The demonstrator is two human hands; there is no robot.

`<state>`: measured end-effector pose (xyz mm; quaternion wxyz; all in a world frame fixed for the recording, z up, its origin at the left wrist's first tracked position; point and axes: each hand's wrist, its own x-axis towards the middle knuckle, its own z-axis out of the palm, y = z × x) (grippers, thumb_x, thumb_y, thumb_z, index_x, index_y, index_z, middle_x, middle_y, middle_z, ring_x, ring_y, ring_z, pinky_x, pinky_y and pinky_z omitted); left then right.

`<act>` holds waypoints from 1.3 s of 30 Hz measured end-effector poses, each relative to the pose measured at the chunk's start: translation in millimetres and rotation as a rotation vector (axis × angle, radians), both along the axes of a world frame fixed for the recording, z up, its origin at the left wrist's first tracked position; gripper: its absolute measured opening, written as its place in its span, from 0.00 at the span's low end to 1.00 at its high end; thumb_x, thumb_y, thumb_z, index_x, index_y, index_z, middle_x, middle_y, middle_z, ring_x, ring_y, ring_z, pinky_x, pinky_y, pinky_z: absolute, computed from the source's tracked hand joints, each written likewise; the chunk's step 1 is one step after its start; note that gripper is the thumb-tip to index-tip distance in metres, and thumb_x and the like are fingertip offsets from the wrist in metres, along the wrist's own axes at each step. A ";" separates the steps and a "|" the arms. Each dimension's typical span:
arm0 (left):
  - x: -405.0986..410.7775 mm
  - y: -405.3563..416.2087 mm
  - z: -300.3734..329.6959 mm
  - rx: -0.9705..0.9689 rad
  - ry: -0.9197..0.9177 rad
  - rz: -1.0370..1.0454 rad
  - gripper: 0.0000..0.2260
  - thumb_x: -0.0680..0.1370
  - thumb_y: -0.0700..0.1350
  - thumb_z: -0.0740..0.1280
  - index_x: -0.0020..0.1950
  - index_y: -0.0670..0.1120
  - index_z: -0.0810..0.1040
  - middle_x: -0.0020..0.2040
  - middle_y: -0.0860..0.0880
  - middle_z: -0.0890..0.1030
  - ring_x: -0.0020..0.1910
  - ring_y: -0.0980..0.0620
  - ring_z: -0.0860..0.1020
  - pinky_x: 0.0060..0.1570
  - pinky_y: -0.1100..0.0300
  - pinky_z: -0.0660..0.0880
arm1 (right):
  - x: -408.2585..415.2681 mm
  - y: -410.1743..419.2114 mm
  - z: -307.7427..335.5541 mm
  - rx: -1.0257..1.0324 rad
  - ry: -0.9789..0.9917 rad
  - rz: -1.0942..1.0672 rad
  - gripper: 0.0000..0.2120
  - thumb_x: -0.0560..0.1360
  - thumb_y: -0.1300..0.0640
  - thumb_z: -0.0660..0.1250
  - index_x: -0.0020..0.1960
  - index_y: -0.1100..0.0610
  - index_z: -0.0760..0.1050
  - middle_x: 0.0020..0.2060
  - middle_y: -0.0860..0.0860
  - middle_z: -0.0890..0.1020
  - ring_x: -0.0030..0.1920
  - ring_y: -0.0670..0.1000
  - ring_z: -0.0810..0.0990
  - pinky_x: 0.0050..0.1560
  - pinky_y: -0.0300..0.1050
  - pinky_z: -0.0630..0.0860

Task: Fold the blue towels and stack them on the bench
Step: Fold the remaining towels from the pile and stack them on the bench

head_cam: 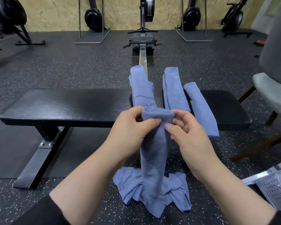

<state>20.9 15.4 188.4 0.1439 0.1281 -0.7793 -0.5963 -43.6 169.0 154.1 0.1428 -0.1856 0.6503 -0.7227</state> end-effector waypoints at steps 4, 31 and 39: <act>-7.8 4.3 19.0 0.057 0.107 -0.006 0.05 0.75 0.44 0.73 0.49 0.45 0.85 0.48 0.43 0.86 0.44 0.55 0.80 0.51 0.52 0.77 | 5.4 1.6 0.3 0.148 0.040 0.144 0.13 0.75 0.64 0.74 0.58 0.54 0.80 0.49 0.48 0.88 0.51 0.44 0.85 0.52 0.40 0.80; -212.1 -3.0 72.2 0.361 -0.101 0.101 0.06 0.76 0.38 0.67 0.40 0.45 0.77 0.29 0.49 0.72 0.30 0.49 0.71 0.33 0.62 0.68 | -45.6 40.7 -0.8 0.129 -0.180 -0.131 0.13 0.82 0.56 0.67 0.65 0.50 0.73 0.47 0.46 0.88 0.47 0.46 0.87 0.53 0.46 0.82; -293.1 -20.3 55.4 0.309 -0.130 0.130 0.05 0.77 0.37 0.66 0.46 0.45 0.80 0.31 0.49 0.80 0.29 0.50 0.78 0.36 0.60 0.76 | -87.1 22.2 -1.9 0.141 -0.064 -0.258 0.15 0.79 0.61 0.70 0.59 0.44 0.72 0.48 0.43 0.83 0.40 0.31 0.80 0.39 0.24 0.71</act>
